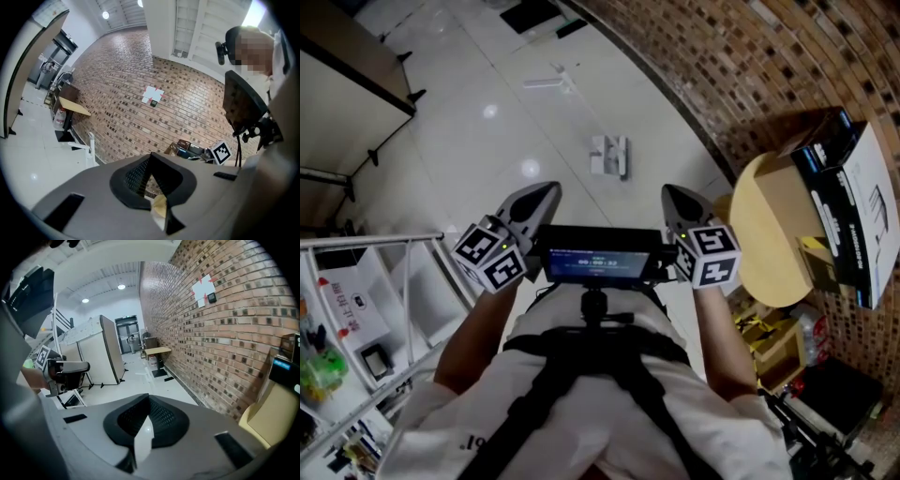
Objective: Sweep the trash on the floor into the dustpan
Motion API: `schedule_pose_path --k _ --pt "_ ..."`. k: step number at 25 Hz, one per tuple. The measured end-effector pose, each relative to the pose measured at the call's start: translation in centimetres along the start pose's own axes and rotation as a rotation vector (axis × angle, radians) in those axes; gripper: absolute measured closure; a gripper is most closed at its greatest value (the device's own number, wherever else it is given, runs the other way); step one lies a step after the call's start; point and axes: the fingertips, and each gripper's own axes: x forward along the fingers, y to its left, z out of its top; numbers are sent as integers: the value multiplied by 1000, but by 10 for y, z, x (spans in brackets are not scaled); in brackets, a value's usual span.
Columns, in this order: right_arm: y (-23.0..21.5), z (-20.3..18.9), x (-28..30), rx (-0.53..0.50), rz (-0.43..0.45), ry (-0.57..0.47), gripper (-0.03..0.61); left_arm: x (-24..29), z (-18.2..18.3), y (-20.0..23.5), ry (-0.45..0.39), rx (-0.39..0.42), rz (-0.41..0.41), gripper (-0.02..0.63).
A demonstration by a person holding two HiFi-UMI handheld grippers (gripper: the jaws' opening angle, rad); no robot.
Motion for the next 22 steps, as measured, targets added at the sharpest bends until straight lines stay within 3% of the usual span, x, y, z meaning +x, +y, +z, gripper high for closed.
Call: schedule_pose_path --k 22 --pt "-3 8 13 -24 12 6 578 18 -4 1 8 -17 -36 614"
